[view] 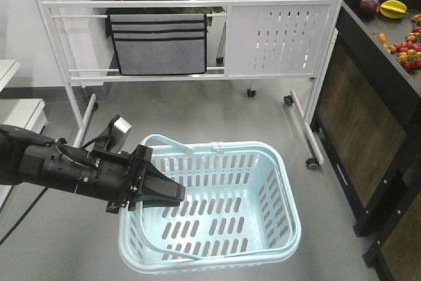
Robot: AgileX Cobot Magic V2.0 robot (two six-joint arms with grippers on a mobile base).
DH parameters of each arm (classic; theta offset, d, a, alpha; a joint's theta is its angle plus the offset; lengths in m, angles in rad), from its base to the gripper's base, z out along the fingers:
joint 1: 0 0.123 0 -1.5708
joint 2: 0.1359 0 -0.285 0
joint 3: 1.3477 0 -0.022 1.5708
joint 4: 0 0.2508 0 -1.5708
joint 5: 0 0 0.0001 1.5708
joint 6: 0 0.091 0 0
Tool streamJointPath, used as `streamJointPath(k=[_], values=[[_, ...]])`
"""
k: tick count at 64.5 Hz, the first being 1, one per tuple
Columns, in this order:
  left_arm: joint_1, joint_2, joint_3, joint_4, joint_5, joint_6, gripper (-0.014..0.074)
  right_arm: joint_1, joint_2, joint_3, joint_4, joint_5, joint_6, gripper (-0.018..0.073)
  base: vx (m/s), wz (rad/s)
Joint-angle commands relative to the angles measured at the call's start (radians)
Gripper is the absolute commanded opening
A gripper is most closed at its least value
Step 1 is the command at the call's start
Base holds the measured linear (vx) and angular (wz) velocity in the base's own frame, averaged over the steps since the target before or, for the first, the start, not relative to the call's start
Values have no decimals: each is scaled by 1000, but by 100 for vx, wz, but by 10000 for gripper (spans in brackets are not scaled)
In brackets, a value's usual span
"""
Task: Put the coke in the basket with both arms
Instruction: 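Drive the base across the room carrying the basket in the left gripper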
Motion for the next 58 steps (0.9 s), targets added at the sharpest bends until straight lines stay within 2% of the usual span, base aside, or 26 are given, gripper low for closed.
streamJointPath(k=[1,58], values=[[-4,-47,-20,-84,68,10,-6,-6,-18,11,-7,-78,-5,-9,18,-3],[-4,-47,-20,-84,68,10,-6,-6,-18,11,-7,-78,-5,-9,19,-1]])
